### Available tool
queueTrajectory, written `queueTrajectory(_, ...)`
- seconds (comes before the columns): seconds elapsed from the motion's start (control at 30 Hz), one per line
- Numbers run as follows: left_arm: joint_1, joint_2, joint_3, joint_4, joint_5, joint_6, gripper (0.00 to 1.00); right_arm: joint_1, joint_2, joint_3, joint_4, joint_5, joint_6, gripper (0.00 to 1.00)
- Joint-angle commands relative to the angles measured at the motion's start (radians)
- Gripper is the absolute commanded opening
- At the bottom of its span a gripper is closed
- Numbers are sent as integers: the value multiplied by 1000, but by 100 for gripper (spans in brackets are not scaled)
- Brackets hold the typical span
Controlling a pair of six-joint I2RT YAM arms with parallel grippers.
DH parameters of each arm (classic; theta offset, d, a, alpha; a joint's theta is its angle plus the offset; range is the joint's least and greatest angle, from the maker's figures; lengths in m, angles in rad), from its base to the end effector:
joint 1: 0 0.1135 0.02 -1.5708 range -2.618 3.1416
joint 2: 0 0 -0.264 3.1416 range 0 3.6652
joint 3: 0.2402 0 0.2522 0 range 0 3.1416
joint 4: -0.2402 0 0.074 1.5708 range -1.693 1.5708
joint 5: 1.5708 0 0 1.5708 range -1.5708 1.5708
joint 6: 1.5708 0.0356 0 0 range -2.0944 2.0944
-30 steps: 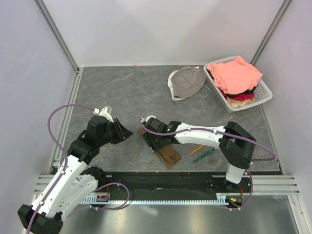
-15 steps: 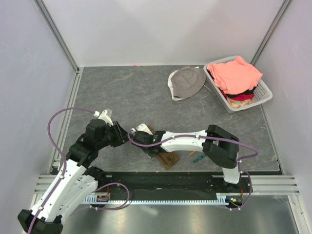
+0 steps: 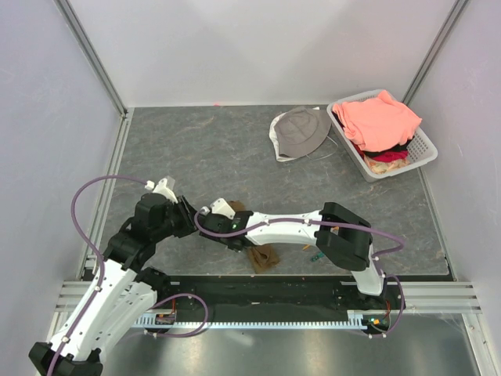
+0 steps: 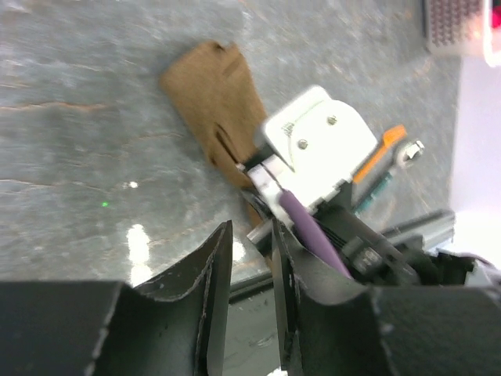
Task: Fold the napkin into a case and place the utensils inside
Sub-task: Turn over the smaller rectangle-folded napkin at the center of the board.
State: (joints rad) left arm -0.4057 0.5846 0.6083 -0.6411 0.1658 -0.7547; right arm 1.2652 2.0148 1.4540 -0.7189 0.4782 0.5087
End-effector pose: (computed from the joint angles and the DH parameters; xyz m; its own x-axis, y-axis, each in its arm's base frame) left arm 0.1192 -0.0576 0.2618 -0.7389 -0.4180 -0.5285 0.0092 0.7780 -0.6282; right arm 0.1369 0.3795 0.1713 -0.6447 -0.6064 -0.4654 -0.5644 0.7882 -0.2452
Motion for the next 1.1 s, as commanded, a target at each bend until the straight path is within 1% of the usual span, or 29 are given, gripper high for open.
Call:
queueTrajectory(0.0,-7,18,54,-28,-11,-14,34,-6,-10,164,3,-111,4,0)
queueTrajectory(0.07,-5,20,74,-66,-54,-6,34,-18,-25,192,44,-180,11,0)
queueTrajectory(0.1,-7,14,76,-78,-70,-6,34,-33,-48,190,67,-255,17,0)
queueTrajectory(0.13,-5,-3,79,-97,-112,-14,34,-46,-60,174,90,-294,33,0)
queueTrajectory(0.17,-5,-12,84,-104,-127,-17,35,-56,-82,158,151,-349,42,0)
queueTrajectory(0.2,-5,-17,87,-109,-133,-21,35,-79,-91,123,188,-443,51,0)
queueTrajectory(0.23,-7,-16,100,-114,-132,-21,35,-89,-100,102,266,-492,69,0)
queueTrajectory(0.3,-7,-2,116,-115,-127,-17,35,-115,-114,50,326,-603,86,0)
queueTrajectory(0.37,-7,24,134,-127,-130,-8,35,-135,-122,11,410,-665,112,0)
queueTrajectory(0.4,-7,29,137,-130,-138,-8,35,-156,-128,-39,444,-699,123,0)
queueTrajectory(0.43,-5,30,139,-132,-153,-17,35,-165,-136,-73,529,-752,135,0)
queueTrajectory(0.47,-5,29,139,-131,-160,-26,35,-176,-155,-108,573,-777,161,0)
queueTrajectory(0.5,-7,27,139,-131,-161,-34,35,-205,-165,-171,608,-799,172,0)
queueTrajectory(0.57,-5,27,145,-126,-163,-52,34,-257,-180,-231,697,-875,192,0)
queueTrajectory(0.6,-7,27,140,-120,-161,-55,34,-276,-185,-295,738,-897,200,0)
queueTrajectory(0.63,-5,29,140,-112,-161,-57,34,-292,-186,-322,806,-952,208,0)
queueTrajectory(0.67,-5,38,139,-108,-163,-58,34,-328,-185,-346,835,-978,212,0)
queueTrajectory(0.73,-5,50,127,-80,-163,-57,34,-360,-171,-389,878,-1038,199,0)
queueTrajectory(0.8,-5,79,108,-40,-141,-54,34,-411,-166,-420,883,-1105,166,1)
queueTrajectory(0.87,-5,107,96,-16,-124,-55,34,-463,-165,-441,885,-1156,137,5)
queueTrajectory(0.9,-5,135,76,3,-102,-58,34,-480,-165,-449,868,-1164,93,7)
queueTrajectory(0.93,-5,150,65,50,-88,-61,34,-496,-163,-451,825,-1171,70,13)
queueTrajectory(1.0,-5,211,41,98,-40,-63,34,-544,-157,-437,785,-1194,22,22)
queueTrajectory(1.03,-5,234,36,153,-22,-64,34,-559,-151,-429,738,-1193,-22,34)
queueTrajectory(1.07,-5,266,34,178,-5,-64,34,-579,-146,-414,695,-1187,-56,41)
